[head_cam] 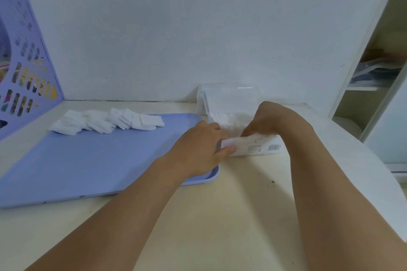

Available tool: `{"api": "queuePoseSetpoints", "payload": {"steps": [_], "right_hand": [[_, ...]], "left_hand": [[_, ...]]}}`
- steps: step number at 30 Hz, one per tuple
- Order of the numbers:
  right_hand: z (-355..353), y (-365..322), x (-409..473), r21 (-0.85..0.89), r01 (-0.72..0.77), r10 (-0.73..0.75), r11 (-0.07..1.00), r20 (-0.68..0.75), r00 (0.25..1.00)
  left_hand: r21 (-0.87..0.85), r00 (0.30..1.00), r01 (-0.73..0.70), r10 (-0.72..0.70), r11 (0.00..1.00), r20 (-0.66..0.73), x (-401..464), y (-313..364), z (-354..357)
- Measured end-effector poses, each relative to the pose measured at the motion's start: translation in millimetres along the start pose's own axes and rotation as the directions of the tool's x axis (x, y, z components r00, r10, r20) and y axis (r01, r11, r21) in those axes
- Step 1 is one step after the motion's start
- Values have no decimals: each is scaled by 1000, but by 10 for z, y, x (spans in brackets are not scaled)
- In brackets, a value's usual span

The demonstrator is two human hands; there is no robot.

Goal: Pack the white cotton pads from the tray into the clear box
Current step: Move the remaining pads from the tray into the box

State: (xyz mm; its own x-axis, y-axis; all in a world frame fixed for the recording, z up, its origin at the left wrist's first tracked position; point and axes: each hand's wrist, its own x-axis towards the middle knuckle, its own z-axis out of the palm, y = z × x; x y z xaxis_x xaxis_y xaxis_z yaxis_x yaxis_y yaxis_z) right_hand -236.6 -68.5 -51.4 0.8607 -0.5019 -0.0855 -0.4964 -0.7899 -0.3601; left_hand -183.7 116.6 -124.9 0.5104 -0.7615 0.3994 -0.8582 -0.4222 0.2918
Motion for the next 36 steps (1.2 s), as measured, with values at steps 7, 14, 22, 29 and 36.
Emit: {"api": "queuePoseSetpoints", "payload": {"steps": [7,14,22,29,36], "right_hand": [[73,-41,-6,-104,-75,60,992,-141,988],[77,-13,-10,-71,-104,92,992,-159,983],[191,65,147,-56,-64,58,996,-92,994],[185,77,223,-78,-55,57,995,22,998],[55,-41,42,11,181,-178,983,-128,976]], "left_hand": [[51,998,57,-58,997,16,48,82,43],[51,999,47,-48,998,8,41,60,48],[28,1000,23,-23,999,-7,39,30,66],[12,1000,3,-2,1000,-4,41,-29,93],[-236,973,-1,-53,972,-223,29,-75,-127]]}}
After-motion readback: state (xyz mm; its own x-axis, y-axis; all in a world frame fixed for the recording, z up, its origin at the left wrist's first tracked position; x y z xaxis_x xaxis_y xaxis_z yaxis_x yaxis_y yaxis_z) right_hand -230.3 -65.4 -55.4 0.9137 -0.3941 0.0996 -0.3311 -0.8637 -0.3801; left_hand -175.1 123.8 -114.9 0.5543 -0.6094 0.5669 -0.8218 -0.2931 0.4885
